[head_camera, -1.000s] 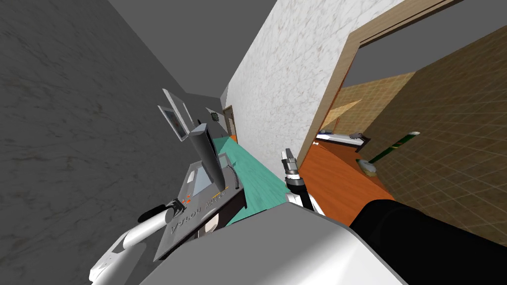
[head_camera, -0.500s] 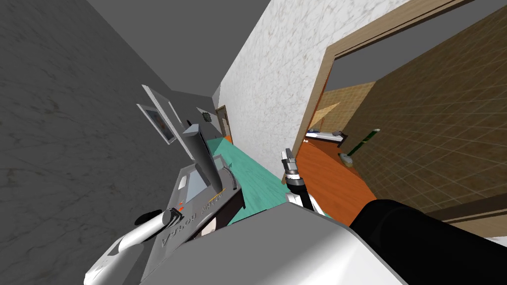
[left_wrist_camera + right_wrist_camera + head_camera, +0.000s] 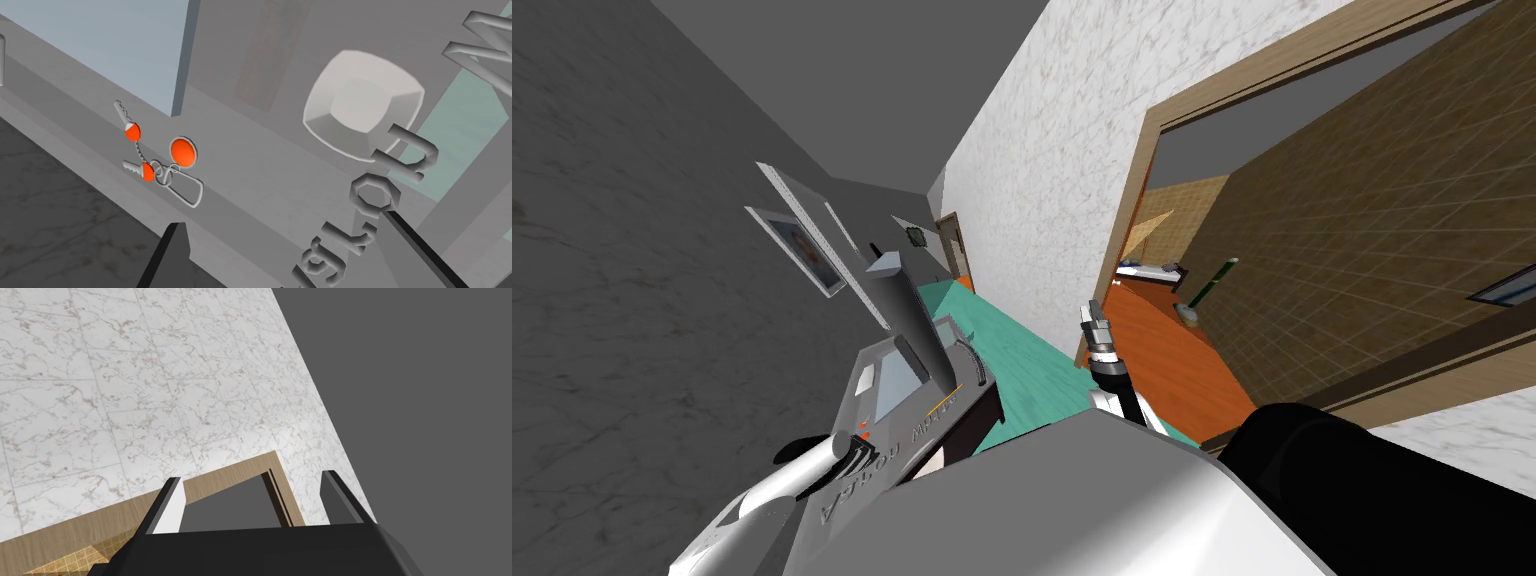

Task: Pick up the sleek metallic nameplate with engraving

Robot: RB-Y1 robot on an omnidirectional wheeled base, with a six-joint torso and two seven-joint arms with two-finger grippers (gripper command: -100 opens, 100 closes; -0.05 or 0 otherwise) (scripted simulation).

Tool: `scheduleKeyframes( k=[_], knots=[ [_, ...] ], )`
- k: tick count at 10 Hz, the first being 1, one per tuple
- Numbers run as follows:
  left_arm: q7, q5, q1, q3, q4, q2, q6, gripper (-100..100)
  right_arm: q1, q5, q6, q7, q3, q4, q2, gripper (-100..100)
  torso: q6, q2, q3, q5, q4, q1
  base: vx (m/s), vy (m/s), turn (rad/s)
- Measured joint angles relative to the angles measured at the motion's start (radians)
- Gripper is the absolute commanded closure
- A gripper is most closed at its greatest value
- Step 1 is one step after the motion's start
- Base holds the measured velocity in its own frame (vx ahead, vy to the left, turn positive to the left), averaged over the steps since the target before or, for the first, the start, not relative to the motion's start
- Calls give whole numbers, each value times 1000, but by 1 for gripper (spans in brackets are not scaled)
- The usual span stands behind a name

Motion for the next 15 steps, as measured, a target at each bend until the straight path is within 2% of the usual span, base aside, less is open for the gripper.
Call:
scheduleKeyframes(
  k=[2, 6, 9, 11, 13, 15],
  knots=[
    [23, 4, 3, 9, 17, 2, 52, -100, 0, 0, 0, 0, 0, 0, 0, 0, 0, 0, 0, 0, 0, 0, -10, 16, -36],
    [22, 22, -21, 18, 94, 14, 81, -100, 0, 0, 0, 0, 0, 0, 0, 0, -1, 0, 0, 0, 0, 0, -8, 11, -113],
    [28, 39, -32, 28, 149, 21, 122, -100, 0, 0, 0, 0, 0, 0, 0, 0, 0, 0, 0, 0, 0, 0, -9, 18, -125],
    [18, 54, -59, 35, 230, 29, 130, -100, 0, 0, 0, 0, 0, 0, 0, 0, 0, -1, 0, 0, 0, 0, -4, 21, -177],
    [29, 65, -63, 44, 272, 32, 174, -100, 0, 0, 0, 0, 0, 0, 0, 0, 0, -1, -1, 0, 0, 1, 6, 32, -113],
    [20, 76, -84, 50, 337, 41, 185, -100, 0, 0, 0, 0, 0, 0, 0, 0, 0, -2, -1, 0, 0, 0, 21, 31, -161]
  ],
)
